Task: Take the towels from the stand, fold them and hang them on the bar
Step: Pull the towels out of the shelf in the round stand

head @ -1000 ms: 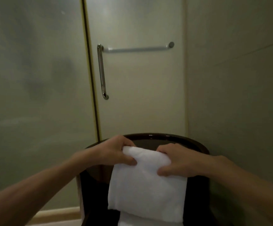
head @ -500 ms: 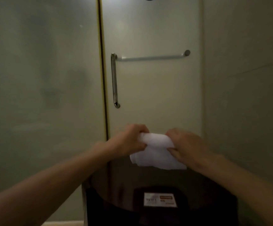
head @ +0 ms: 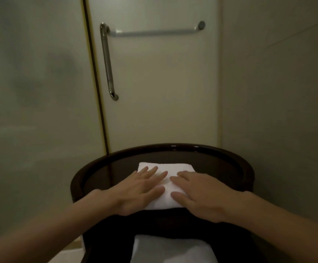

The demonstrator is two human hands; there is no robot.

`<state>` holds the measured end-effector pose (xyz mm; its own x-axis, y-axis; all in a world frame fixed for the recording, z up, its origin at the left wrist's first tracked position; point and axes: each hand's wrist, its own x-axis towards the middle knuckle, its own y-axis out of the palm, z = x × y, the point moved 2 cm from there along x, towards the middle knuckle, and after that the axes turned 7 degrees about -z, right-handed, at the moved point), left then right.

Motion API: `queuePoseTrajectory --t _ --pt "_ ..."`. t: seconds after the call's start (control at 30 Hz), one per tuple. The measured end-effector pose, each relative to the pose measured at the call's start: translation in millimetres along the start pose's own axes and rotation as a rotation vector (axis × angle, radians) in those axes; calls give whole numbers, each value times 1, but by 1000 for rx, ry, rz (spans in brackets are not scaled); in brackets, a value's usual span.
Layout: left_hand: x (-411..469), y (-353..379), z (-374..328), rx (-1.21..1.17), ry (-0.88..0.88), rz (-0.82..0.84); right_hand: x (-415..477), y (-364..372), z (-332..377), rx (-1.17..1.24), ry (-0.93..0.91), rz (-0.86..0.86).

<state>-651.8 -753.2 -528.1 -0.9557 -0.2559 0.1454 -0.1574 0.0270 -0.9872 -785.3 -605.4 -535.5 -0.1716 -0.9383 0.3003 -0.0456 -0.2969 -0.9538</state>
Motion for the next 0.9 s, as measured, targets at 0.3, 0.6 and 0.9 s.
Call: queuePoseTrajectory --t 0.3,0.6,0.9 --pt "4 19 1 14 -23 37 -7 12 -5 1 24 71" --pt "-6 6 -7 120 -7 -89 -32 -8 10 -59 -53 -170" --pt "-29 11 -13 154 59 -163 -79 -9 43 122 -210 22"
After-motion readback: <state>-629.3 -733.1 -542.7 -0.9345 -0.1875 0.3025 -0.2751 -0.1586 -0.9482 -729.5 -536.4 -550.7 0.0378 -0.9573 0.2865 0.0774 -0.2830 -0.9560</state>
